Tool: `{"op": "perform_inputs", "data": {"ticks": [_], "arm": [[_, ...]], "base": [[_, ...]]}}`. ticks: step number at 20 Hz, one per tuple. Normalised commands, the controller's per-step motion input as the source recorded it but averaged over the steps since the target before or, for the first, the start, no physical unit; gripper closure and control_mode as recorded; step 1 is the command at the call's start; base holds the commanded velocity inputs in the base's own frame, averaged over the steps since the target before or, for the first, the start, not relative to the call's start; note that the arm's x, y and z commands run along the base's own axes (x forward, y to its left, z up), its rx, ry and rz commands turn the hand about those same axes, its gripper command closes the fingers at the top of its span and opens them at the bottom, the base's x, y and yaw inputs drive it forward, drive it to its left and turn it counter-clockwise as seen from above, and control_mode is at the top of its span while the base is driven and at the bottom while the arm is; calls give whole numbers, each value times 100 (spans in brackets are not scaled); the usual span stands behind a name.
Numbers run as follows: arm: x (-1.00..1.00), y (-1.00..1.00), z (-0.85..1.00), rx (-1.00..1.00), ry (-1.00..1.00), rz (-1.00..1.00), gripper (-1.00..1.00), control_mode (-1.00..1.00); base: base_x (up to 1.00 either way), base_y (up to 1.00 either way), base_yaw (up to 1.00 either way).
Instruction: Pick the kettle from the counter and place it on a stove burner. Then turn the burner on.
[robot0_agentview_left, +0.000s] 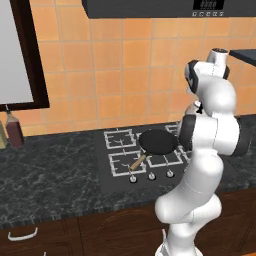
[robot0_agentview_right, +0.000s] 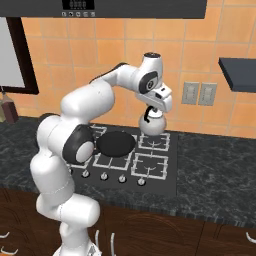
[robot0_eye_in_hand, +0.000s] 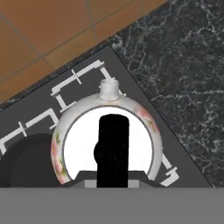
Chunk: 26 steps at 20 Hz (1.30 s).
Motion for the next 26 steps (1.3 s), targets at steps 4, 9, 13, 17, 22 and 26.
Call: {"op": "perform_inputs", "data": {"ticks": [4, 9, 13, 17, 22, 26], "arm": [[57, 0, -35, 0, 0, 0, 100, -100], [52, 3, -50, 0, 0, 0, 100, -100], [65, 0, -43, 0, 0, 0, 100, -100], [51, 0, -46, 0, 1, 0, 100, -100], [40, 0, -55, -2, 6, 0, 100, -100], [24, 0, -43, 0, 2, 0, 100, -100]], "base": [[0, 0, 0], [0, 0, 0], [0, 0, 0], [0, 0, 0], [0, 0, 0], [0, 0, 0]]}}
